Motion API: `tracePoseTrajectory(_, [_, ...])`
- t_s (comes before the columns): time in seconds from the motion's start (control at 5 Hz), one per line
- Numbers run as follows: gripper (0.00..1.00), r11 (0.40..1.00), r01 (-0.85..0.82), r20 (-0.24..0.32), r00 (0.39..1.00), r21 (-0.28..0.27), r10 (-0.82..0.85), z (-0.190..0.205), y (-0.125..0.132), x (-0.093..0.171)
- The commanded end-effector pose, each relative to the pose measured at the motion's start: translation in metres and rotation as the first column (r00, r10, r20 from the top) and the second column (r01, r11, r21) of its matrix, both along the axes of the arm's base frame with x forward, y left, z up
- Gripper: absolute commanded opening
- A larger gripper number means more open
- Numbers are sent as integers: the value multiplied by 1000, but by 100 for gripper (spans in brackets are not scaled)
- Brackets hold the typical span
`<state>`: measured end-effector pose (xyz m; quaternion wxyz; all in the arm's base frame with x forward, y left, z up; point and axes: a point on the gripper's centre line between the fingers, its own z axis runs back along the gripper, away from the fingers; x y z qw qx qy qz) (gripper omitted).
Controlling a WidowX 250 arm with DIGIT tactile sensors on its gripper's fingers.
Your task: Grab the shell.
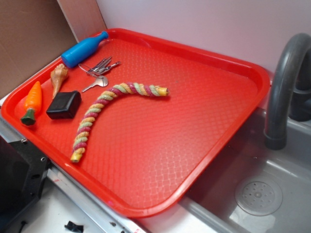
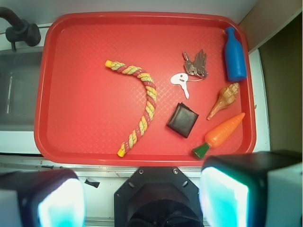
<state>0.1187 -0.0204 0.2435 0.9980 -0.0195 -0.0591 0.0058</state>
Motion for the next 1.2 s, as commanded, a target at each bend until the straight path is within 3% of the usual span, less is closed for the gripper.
tracePoseTrajectory(0.0, [100,1000,0,0,1000,0,0,0,0,0])
tracePoseTrajectory(0.2, [100,970,-227,46,972,-93,232,-16,14,12])
tracePoseTrajectory(0.4, [100,890,-422,112,889,-173,443,-34,32,25])
tracePoseTrajectory(0.6, [100,815,-525,128,816,-245,564,-63,61,45])
tracePoseTrajectory(0.8, [100,783,-570,156,775,-249,613,-93,91,65])
tracePoseTrajectory(1.0, [100,772,-599,186,751,-213,633,-122,117,86])
